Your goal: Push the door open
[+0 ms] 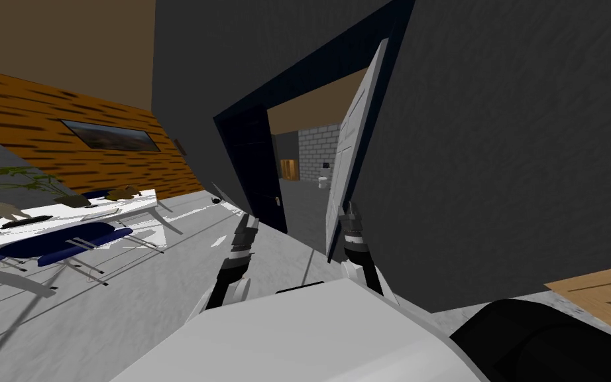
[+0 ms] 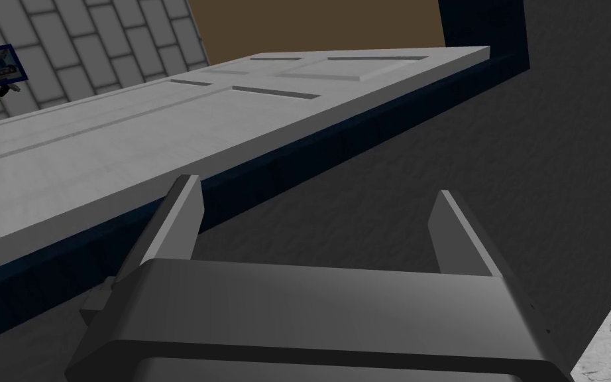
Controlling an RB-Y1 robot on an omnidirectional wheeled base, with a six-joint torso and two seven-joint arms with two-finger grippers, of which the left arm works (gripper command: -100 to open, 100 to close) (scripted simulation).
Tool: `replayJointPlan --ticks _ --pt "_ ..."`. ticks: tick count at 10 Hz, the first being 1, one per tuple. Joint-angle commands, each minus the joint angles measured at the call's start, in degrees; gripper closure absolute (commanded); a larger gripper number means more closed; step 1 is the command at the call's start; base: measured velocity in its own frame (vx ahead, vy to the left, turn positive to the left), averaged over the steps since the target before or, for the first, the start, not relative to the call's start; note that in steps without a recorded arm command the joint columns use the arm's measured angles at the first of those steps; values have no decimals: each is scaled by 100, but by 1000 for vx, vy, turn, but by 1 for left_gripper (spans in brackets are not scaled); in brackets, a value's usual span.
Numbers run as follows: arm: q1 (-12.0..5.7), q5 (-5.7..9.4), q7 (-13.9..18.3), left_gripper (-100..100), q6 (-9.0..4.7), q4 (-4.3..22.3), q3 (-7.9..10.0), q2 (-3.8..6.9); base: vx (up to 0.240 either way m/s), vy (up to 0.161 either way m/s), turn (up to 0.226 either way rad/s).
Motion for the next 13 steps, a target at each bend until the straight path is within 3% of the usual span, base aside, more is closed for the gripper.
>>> replayJointPlan --ticks 1,13 --pt "-26 -23 72 -100 -110 179 10 76 86 30 -22" --pt "-371 -273 552 -100 -983 1791 29 572 94 24 -26"
